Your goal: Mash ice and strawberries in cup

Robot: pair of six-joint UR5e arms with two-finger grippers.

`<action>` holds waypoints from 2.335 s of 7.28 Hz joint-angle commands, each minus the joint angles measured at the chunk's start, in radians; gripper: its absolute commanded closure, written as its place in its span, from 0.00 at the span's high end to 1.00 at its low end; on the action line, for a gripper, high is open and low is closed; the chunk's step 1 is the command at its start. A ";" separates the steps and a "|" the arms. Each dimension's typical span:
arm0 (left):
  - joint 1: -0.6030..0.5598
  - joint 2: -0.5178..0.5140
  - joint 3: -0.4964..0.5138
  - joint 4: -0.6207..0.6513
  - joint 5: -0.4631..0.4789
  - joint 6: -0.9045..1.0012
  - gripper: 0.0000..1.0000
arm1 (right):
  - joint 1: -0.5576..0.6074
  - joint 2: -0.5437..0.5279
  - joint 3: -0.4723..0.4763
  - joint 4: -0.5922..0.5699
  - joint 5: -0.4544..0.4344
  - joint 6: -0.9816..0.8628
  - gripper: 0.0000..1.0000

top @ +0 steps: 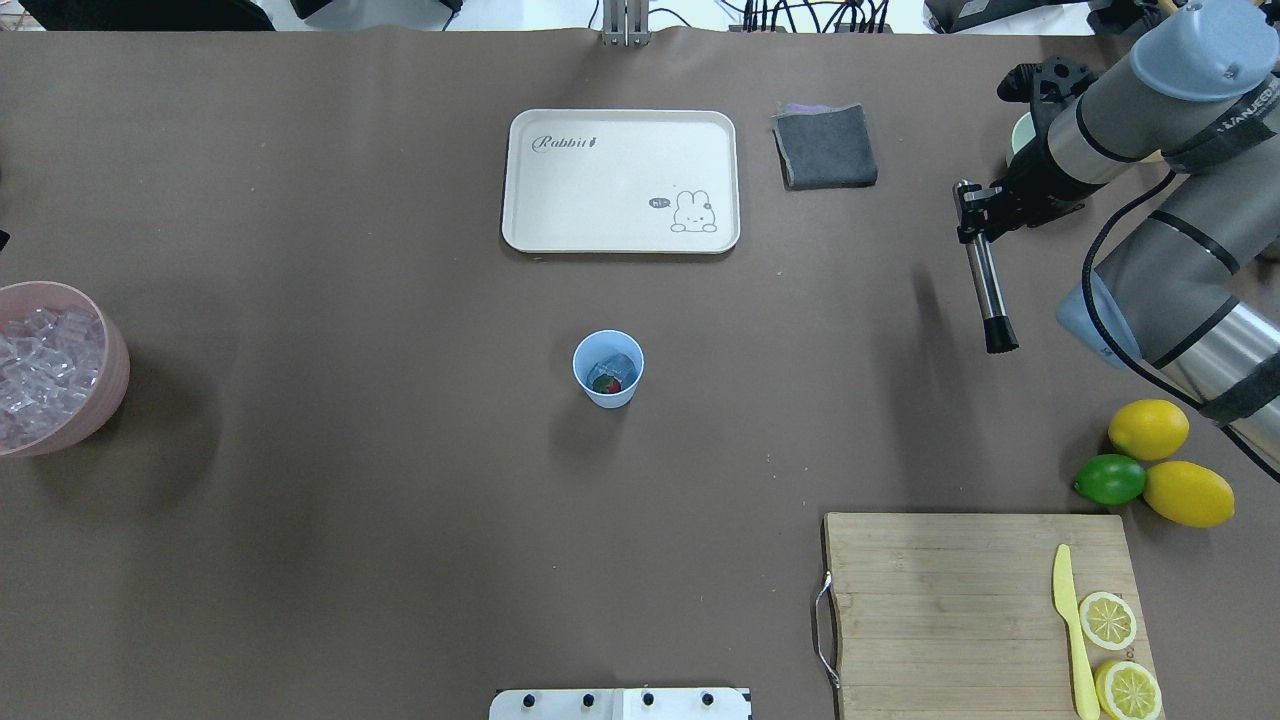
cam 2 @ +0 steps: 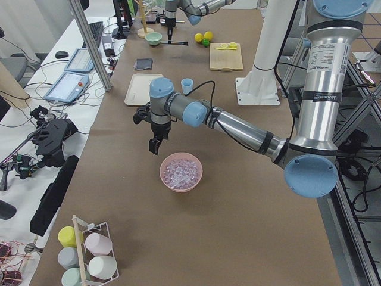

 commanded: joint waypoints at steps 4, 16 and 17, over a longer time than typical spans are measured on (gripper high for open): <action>0.002 -0.007 -0.009 0.000 0.000 -0.014 0.97 | 0.003 -0.066 -0.098 -0.007 0.036 -0.117 0.00; -0.009 0.004 0.012 0.005 -0.007 -0.002 0.97 | 0.125 -0.049 -0.100 -0.006 0.077 -0.103 1.00; -0.040 0.003 0.024 0.011 -0.009 0.003 0.97 | 0.141 -0.051 -0.092 -0.001 0.084 -0.109 1.00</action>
